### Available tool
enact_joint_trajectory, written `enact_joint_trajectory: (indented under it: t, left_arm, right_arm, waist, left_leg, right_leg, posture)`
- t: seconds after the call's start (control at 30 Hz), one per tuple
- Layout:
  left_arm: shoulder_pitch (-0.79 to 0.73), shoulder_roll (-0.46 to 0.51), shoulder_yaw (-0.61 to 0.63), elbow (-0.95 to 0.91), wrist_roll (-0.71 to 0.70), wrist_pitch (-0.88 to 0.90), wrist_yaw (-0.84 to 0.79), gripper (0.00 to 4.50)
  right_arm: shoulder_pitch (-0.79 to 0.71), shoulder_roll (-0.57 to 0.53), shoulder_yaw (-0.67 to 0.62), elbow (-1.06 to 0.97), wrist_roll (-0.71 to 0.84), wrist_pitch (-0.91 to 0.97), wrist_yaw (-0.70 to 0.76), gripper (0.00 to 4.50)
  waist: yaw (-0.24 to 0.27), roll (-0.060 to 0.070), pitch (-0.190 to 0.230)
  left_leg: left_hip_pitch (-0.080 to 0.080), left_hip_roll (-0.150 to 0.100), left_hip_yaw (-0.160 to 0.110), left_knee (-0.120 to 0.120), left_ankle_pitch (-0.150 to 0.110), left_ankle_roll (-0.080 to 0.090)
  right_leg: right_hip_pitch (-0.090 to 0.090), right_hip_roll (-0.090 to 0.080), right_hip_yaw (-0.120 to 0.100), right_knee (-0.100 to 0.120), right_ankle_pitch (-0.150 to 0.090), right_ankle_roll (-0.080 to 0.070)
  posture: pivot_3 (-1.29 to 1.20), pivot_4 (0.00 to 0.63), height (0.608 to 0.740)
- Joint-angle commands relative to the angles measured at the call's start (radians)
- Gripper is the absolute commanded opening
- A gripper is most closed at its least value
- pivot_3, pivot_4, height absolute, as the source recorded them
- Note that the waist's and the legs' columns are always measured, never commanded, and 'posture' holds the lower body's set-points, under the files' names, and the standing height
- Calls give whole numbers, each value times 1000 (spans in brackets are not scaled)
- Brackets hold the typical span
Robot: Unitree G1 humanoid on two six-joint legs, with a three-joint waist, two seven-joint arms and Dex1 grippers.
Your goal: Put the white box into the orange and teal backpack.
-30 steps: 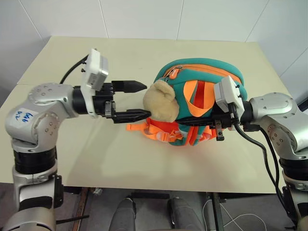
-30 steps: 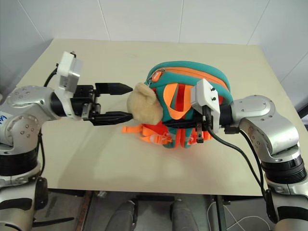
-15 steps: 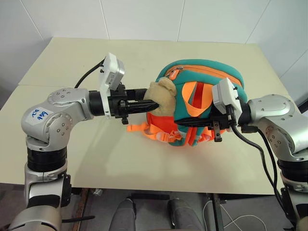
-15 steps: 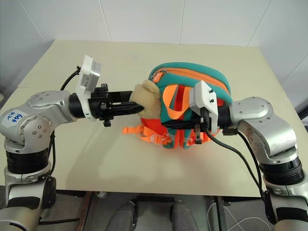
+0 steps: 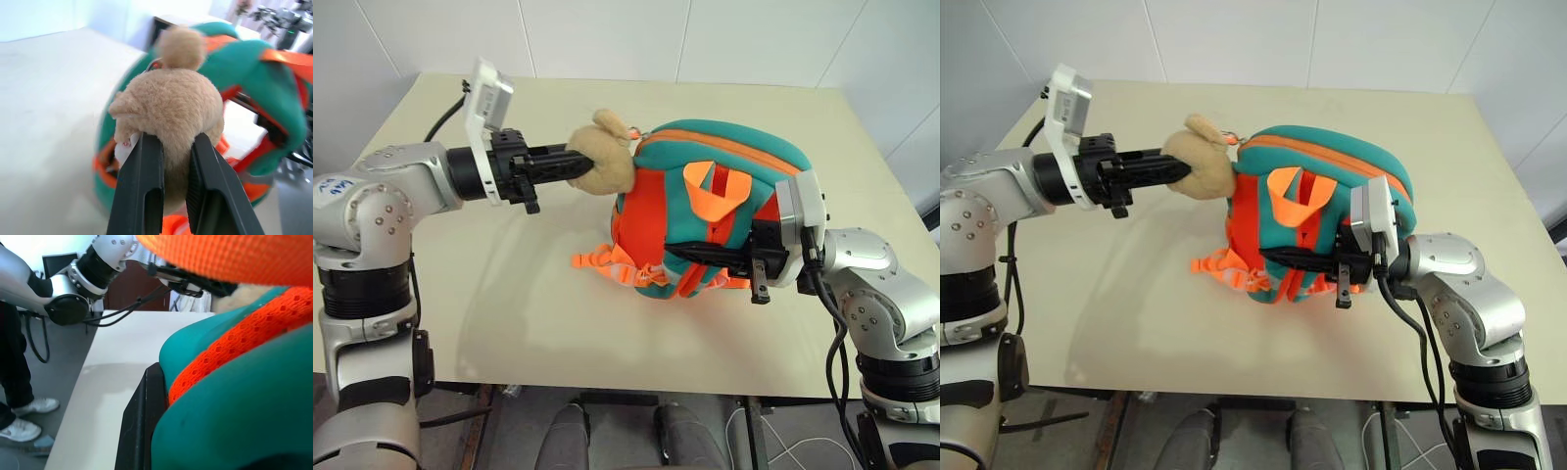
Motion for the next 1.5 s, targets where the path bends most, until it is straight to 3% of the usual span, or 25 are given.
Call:
enact_joint_trajectory:
  t: [0.03,0.27,0.57,0.77,0.9,1.0,1.1,1.33,1.5]
  left_arm:
    - [-26,54,11,73,53,-34,6,223]
    - [-12,129,-207,278,229,-130,-84,220]
    - [-7,32,-419,461,424,-299,-144,200]
    - [30,2,-381,452,423,-344,-182,192]
    - [126,-13,-206,373,335,-524,-221,187]
    - [155,-6,-144,338,318,-501,-185,1146]
    - [187,9,-113,296,308,-478,-190,2120]
    - [289,35,74,315,257,-710,-281,4334]
    - [317,42,134,406,247,-836,-370,4461]
  right_arm:
    - [15,-1,-38,-57,30,-36,-5,0]
    - [40,-6,-28,-71,23,-41,-29,0]
    - [45,-13,-15,-74,9,-36,-48,0]
    - [44,-39,-15,-75,-6,-15,-72,0]
    - [43,-176,-2,-72,-67,76,-83,0]
    - [45,-296,12,-60,-94,144,-57,913]
    - [52,-334,-24,-62,-75,152,-44,1953]
    - [178,-471,-257,-95,-67,192,-34,4351]
    - [320,-500,-481,-102,-73,190,2,4476]
  waist:
    - [-2,0,0]
    - [-5,0,0]
    - [-3,0,0]
    - [-5,0,0]
    - [-1,0,0]
    - [5,0,0]
    - [4,0,0]
    - [3,0,0]
    - [5,0,0]
  left_leg:
    - [0,0,0,0,0,0]
    - [1,0,0,-2,1,-1]
    - [1,0,0,-3,1,-1]
    - [1,0,0,-4,1,-1]
    - [1,0,1,-4,1,-1]
    - [1,0,1,-4,1,-1]
    - [1,0,1,-4,0,-1]
    - [1,0,1,-6,0,0]
    - [1,0,2,-5,0,0]
  right_leg:
    - [0,0,0,0,0,0]
    - [0,0,0,0,0,0]
    - [-1,0,0,0,0,0]
    - [-1,0,0,0,0,0]
    - [-1,-1,1,-1,0,-1]
    - [-1,-1,0,-1,0,-1]
    - [-1,-1,0,-1,0,-1]
    - [-2,-1,0,-2,-1,-2]
    - [0,-1,0,-2,-1,-2]
  posture:
    - [0,150,740]
    - [0,150,740]
    - [0,150,740]
    - [0,150,740]
    - [0,150,740]
    - [0,150,740]
    - [0,150,740]
    - [0,150,740]
    - [0,150,740]
